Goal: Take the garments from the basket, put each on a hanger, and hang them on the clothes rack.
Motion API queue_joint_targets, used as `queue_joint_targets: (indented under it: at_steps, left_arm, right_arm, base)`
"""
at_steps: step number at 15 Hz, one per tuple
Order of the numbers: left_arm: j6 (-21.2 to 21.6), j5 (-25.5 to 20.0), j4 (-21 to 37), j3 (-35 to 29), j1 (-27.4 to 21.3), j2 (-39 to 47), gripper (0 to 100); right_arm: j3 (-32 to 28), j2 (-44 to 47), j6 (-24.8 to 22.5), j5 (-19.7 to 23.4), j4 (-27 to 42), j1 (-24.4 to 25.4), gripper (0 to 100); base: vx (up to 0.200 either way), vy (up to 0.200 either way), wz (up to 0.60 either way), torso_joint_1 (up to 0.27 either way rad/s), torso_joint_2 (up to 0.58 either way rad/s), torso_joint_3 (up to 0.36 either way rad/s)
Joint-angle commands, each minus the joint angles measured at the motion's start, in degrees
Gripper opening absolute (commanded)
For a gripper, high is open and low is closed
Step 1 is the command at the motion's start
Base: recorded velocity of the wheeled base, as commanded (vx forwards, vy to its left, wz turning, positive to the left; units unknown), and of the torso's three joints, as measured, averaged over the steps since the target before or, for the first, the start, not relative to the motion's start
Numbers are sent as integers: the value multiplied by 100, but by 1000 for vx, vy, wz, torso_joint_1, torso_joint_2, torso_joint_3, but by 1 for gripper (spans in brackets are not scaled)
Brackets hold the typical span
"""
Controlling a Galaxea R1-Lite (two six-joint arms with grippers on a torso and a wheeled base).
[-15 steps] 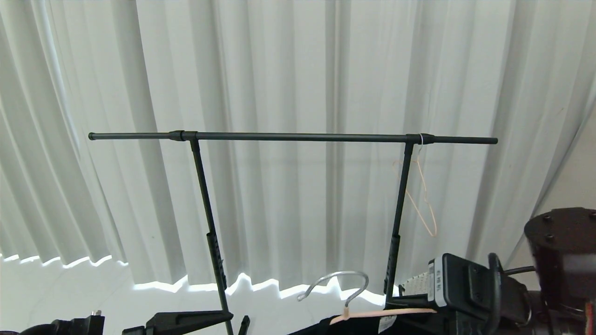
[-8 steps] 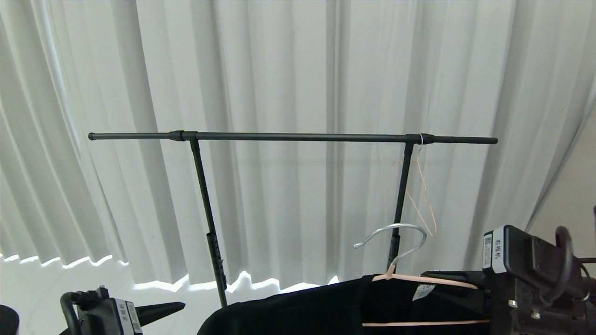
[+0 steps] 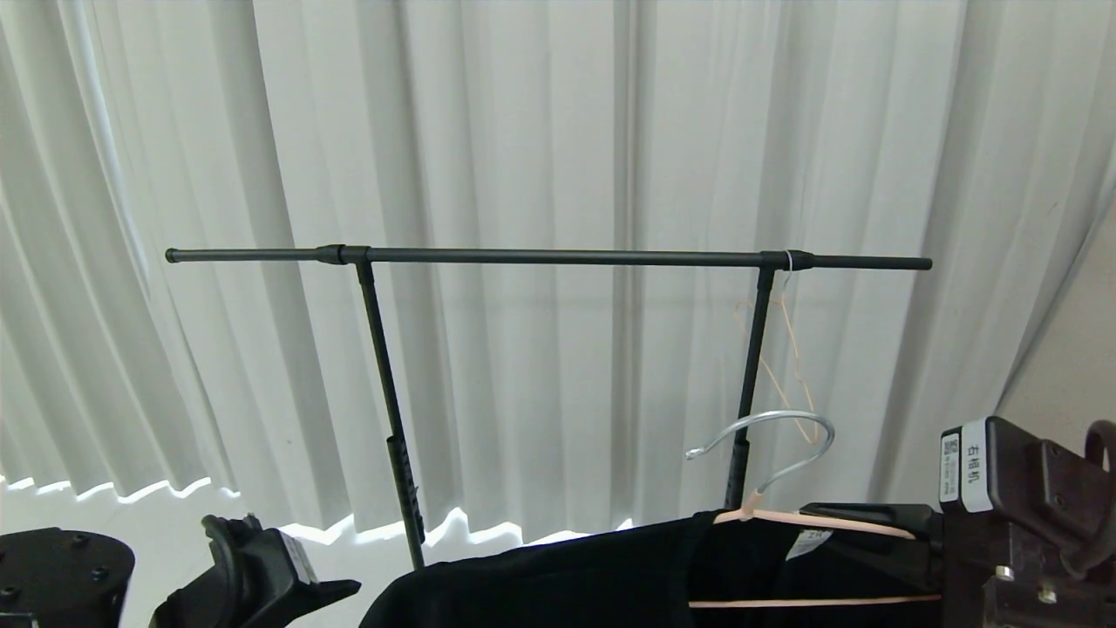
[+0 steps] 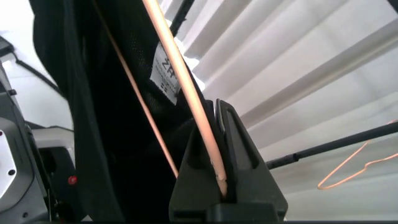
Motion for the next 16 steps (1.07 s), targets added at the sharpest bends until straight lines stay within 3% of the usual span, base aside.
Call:
queue_joint_targets:
  at_steps: [1,3,5,7,11,12,16]
  left_arm:
    - [-3,-2,-2,-10,14,180,0]
    - [-12,42,-2,-10,243,312,0]
    - [50,192,-2,78,946,461,0]
    - [50,271,-2,104,1289,435,0]
    - [41,271,-2,34,1052,312,0]
    - [41,271,-2,25,1034,294,100]
    - [6,192,-37,25,1025,48,100]
  right_arm:
    - [18,-38,6,2,-8,5,0]
    - [80,-108,15,-7,1,-4,0]
    - [203,-258,58,-33,9,-74,0]
    - [238,-337,129,-33,9,-250,0]
    - [238,-319,217,-33,9,-294,0]
    - [238,-319,217,-33,9,-294,0]
    - [238,-337,296,-262,9,-329,0]
  base:
    - [0,0,0,0,0,0]
    - [0,0,0,0,0,0]
    - [0,0,0,0,0,0]
    - [0,0,0,0,0,0]
    - [0,0,0,0,0,0]
    - [0,0,0,0,0,0]
    - [0,0,0,0,0,0]
